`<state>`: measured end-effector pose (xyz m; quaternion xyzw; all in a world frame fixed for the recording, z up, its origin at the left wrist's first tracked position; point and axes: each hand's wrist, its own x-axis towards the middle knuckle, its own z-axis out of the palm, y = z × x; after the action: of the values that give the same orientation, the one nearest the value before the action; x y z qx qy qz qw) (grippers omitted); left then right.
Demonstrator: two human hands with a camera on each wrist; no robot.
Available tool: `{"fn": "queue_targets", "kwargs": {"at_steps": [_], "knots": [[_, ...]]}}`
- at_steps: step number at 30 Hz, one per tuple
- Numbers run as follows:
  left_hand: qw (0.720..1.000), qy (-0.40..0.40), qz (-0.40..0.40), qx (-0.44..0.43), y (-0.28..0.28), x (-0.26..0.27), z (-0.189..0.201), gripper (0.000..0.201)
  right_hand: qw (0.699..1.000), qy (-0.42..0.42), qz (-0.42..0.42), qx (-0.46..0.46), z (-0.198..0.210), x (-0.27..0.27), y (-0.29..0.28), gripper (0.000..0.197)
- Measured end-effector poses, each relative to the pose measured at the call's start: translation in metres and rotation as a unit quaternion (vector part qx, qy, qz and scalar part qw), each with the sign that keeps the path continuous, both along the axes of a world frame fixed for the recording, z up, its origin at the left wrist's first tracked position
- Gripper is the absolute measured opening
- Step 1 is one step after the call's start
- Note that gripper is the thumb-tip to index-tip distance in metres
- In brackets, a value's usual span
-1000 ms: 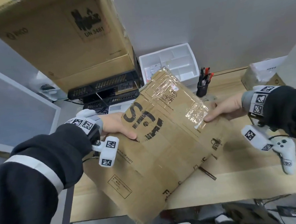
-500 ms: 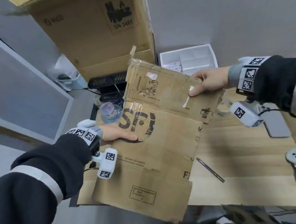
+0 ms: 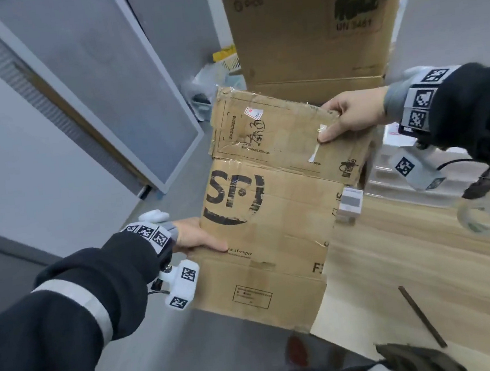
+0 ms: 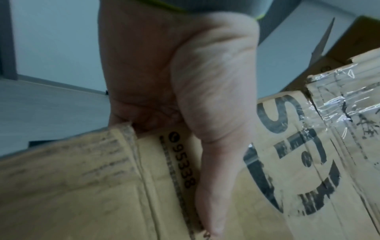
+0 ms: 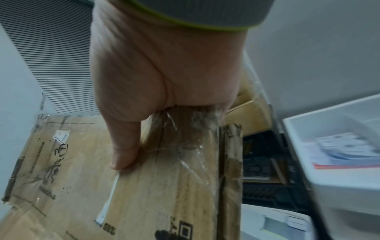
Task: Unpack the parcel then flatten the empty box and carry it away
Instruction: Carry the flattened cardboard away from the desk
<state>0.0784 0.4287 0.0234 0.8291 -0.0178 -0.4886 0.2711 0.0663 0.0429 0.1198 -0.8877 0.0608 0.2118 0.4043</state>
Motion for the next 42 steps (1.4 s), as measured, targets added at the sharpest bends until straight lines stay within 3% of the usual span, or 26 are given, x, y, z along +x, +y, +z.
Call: {"fn": "queue_targets", "kwargs": {"at_steps": [2, 5, 8, 10, 12, 16, 20, 29, 33, 42], "knots": [[0.999, -0.042, 0.029, -0.016, 0.015, 0.002, 0.005, 0.070, 1.000, -0.007, 0.024, -0.004, 0.005, 0.013, 0.018, 0.015], [0.990, -0.101, 0.089, -0.041, 0.036, 0.002, 0.019, 0.054, 0.997, -0.010, 0.077, -0.001, 0.010, 0.037, 0.050, 0.017], [0.976, -0.120, 0.177, -0.051, 0.060, -0.006, 0.020, 0.087, 0.990, -0.032, 0.135, -0.011, 0.015, 0.056, 0.085, 0.017], [0.964, -0.133, 0.219, -0.062, 0.078, -0.014, 0.017, 0.092, 0.985, -0.045, 0.164, -0.023, 0.017, 0.066, 0.103, 0.021], [0.952, -0.156, 0.249, -0.083, 0.088, -0.025, 0.019, 0.086, 0.980, -0.056, 0.189, -0.024, 0.018, 0.071, 0.120, 0.025], [0.916, -0.219, 0.319, -0.106, 0.106, -0.053, 0.031, 0.043, 0.964, -0.067, 0.257, -0.027, 0.014, 0.071, 0.170, 0.026], [0.874, -0.276, 0.386, -0.102, 0.144, -0.092, 0.043, 0.064, 0.938, -0.089, 0.335, -0.034, 0.017, 0.064, 0.229, 0.032], [0.832, -0.286, 0.473, -0.040, 0.226, -0.167, 0.057, 0.070, 0.887, -0.123, 0.444, -0.020, 0.031, 0.045, 0.342, 0.022], [0.811, -0.282, 0.513, -0.012, 0.264, -0.192, 0.059, 0.064, 0.870, -0.132, 0.474, 0.000, 0.025, 0.034, 0.392, 0.027], [0.776, -0.288, 0.559, -0.060, 0.361, -0.203, 0.053, 0.050, 0.844, -0.147, 0.515, 0.009, 0.018, 0.032, 0.506, 0.022]]}}
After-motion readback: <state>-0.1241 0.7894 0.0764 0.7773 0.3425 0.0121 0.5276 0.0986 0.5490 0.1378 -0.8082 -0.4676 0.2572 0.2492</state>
